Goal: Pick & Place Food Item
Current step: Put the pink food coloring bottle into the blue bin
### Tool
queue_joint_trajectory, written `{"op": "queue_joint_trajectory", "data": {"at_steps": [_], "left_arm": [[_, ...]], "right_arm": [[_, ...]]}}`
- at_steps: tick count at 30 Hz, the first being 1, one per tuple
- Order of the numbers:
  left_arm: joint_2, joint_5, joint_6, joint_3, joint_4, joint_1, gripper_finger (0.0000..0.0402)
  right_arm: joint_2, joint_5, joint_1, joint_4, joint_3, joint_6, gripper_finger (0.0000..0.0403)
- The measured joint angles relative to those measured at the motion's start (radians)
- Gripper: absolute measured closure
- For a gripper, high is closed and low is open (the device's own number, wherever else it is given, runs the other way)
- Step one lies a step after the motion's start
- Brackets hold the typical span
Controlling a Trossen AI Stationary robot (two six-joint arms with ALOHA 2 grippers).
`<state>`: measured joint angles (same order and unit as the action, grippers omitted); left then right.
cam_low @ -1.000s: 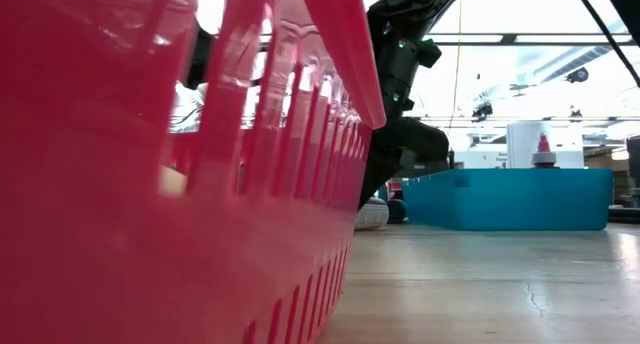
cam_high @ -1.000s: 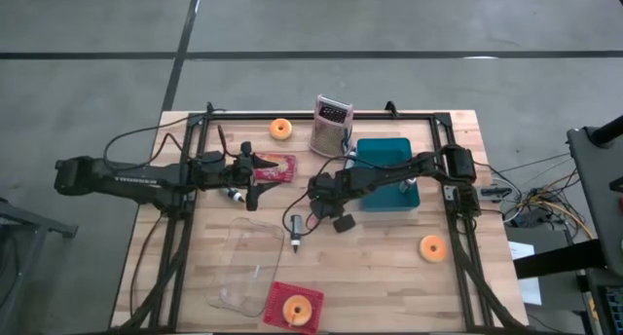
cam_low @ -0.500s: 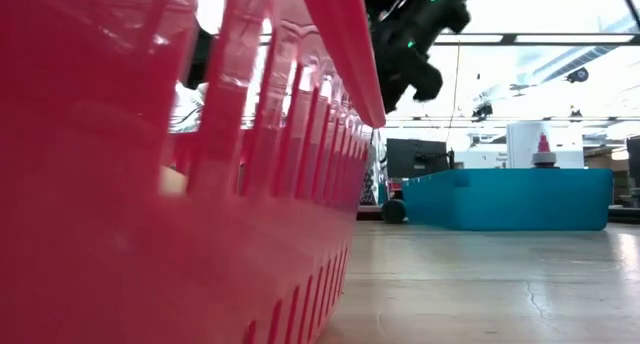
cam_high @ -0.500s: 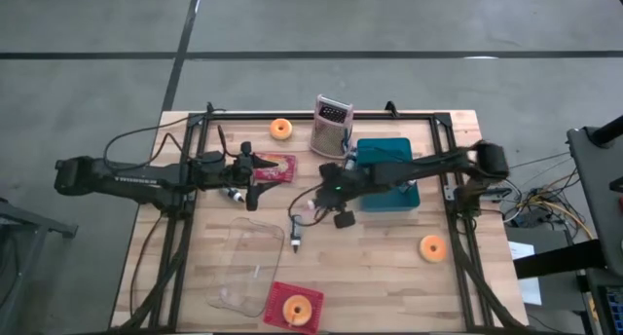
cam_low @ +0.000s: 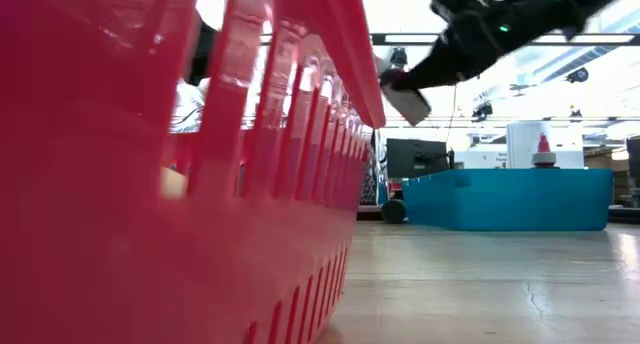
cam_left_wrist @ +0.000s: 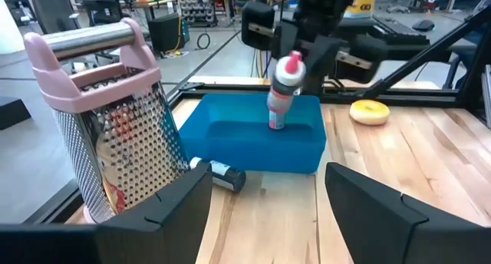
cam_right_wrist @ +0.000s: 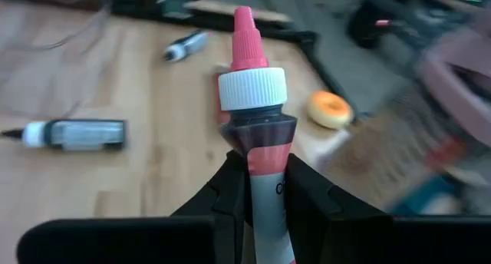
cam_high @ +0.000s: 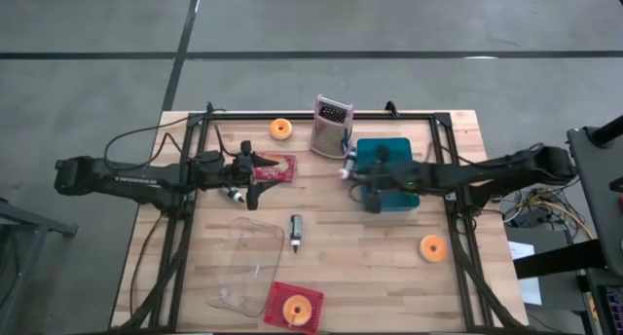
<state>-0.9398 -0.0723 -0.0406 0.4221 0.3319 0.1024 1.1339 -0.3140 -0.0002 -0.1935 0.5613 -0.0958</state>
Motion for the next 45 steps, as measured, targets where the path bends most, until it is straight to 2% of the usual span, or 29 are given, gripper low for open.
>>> {"op": "queue_joint_trajectory", "data": {"at_steps": [8, 12, 18, 21, 25, 36, 39, 45], "left_arm": [[-0.014, 0.001, 0.017, 0.000, 0.031, 0.000, 0.0144], [-0.057, 0.052, 0.045, -0.001, 0.125, -0.001, 0.0144], [-0.258, 0.182, 0.112, 0.035, 0.371, -0.002, 0.0144], [-0.405, 0.224, 0.125, 0.135, 0.346, -0.002, 0.0144], [-0.581, 0.246, 0.070, 0.338, 0.185, -0.001, 0.0144], [-0.890, 0.275, -0.095, 0.853, -0.182, 0.017, 0.0145], [-0.973, 0.275, -0.133, 0.958, -0.274, 0.030, 0.0145], [-1.078, 0.275, -0.169, 1.080, -0.312, 0.064, 0.0145]], "right_arm": [[-0.161, -0.190, 0.000, -0.087, -0.240, 0.145, 0.0351], [-0.185, -0.210, 0.000, -0.162, -0.316, 0.173, 0.0351], [-0.196, -0.210, 0.000, -0.266, -0.376, 0.172, 0.0351], [-0.196, -0.210, 0.000, -0.272, -0.384, 0.170, 0.0351], [-0.191, -0.210, 0.004, -0.269, -0.387, 0.158, 0.0351], [-0.199, -0.208, 0.004, -0.269, -0.420, 0.130, 0.0351], [-0.203, -0.210, 0.004, -0.298, -0.435, 0.126, 0.0351], [-0.211, -0.209, 0.004, -0.314, -0.452, 0.119, 0.0353]]}}
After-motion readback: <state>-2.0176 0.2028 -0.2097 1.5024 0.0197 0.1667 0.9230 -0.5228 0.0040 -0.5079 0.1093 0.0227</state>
